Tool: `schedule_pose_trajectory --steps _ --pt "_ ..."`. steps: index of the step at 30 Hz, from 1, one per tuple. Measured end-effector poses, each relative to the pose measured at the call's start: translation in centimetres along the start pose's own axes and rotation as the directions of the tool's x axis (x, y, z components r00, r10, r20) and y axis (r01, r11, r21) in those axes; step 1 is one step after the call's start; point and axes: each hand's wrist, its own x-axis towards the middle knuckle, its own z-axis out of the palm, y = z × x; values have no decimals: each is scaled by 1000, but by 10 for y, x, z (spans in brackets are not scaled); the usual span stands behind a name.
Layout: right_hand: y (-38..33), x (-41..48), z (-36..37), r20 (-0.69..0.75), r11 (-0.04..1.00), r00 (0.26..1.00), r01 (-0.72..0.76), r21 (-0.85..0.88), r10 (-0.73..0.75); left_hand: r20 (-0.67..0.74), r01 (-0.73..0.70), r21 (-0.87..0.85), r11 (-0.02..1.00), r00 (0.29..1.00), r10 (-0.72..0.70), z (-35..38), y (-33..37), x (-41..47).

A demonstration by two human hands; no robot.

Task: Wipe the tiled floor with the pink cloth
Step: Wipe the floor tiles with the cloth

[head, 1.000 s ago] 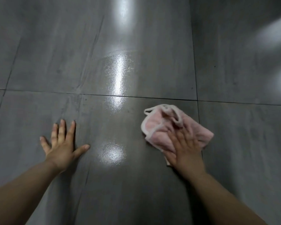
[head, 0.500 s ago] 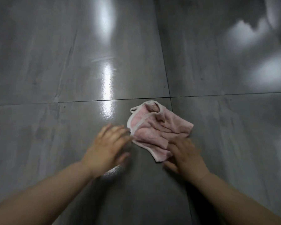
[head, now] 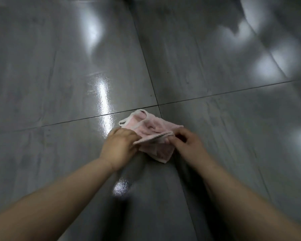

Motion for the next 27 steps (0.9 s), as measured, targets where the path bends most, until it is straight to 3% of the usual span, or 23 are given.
schedule_pose_trajectory --steps 3,7,10,14,17,21,25,27 --pt "-37 12 -30 -18 997 998 61 40 -61 -97 139 -282 949 980 -172 -43 2 15" --pt "-100 36 -51 -101 976 980 185 113 -174 -244 174 -334 926 933 -263 -110 6 63" --pt "-154 41 -62 -227 915 942 305 265 -248 -354 128 -439 889 885 -302 -165 14 88" --pt "-194 12 -72 -229 858 913 399 323 -338 -423 15 -584 811 847 -321 -217 26 75" --pt "-191 -18 -73 -96 881 942 335 333 -321 -332 -11 -662 750 901 -280 -226 39 38" --pt "-134 -52 -57 153 960 977 109 257 -151 -71 90 -664 742 981 -183 -176 35 -30" --pt "-71 -67 -22 395 971 903 -219 92 166 230 307 -639 705 951 -205 -102 15 -72" --pt "-50 -47 -4 316 969 921 -247 21 228 283 377 -575 726 924 -256 -75 1 -67"
